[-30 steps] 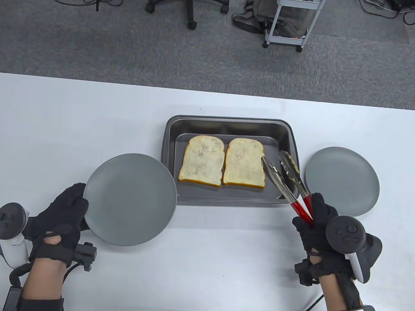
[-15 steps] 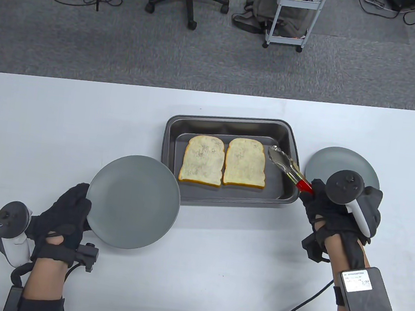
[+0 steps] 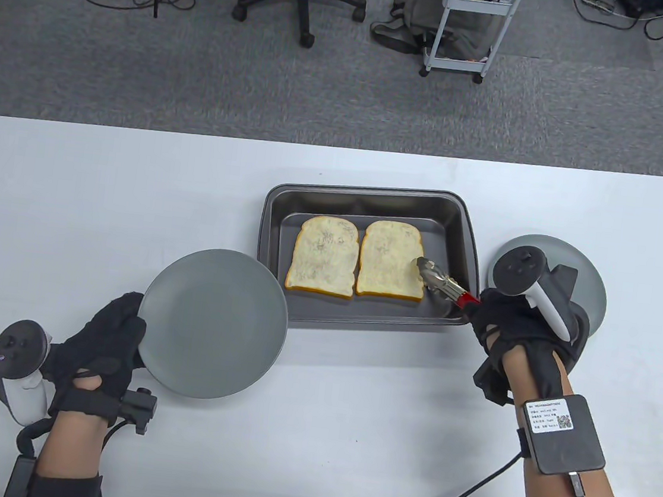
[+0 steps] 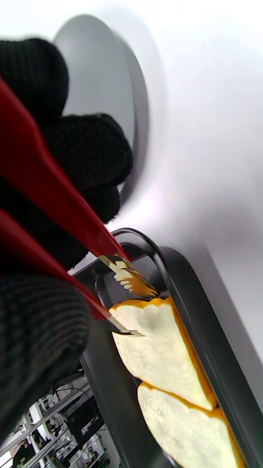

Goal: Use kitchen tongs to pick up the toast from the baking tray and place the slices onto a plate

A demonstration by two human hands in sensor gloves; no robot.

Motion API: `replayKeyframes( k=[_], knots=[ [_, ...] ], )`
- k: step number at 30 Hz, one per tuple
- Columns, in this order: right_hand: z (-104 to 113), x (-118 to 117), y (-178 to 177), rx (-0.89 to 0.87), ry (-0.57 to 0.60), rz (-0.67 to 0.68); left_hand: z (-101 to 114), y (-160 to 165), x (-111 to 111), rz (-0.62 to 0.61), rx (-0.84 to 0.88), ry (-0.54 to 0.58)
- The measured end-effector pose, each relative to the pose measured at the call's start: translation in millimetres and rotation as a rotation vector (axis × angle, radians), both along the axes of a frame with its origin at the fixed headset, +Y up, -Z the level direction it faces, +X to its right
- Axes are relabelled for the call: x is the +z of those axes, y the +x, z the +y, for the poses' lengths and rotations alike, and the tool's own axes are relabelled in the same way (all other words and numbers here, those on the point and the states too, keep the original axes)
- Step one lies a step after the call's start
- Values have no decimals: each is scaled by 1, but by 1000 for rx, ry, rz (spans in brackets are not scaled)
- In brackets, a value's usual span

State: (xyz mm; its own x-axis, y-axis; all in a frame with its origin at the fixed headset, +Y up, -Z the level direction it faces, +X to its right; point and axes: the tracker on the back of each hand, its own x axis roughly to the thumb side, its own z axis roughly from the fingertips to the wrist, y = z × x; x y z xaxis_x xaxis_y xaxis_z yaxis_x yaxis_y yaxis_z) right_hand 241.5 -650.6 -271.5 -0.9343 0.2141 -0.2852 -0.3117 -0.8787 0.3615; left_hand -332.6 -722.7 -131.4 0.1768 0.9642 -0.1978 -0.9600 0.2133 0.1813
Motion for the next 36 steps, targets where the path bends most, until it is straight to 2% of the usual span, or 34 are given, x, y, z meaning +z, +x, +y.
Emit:
replayKeyframes(
  k=[11,19,27,36],
  knots=[
    [-40,8,36,-351,-1,-224,1,0,0,-2,-8,3],
    [-45,17,48,-430,61,-238,0,1,0,-3,-10,-1],
    [-29,27,58,-509,126,-247,0,2,0,5,-5,-2],
    [11,45,51,-639,239,-214,0,2,1,19,-7,-11]
  ],
)
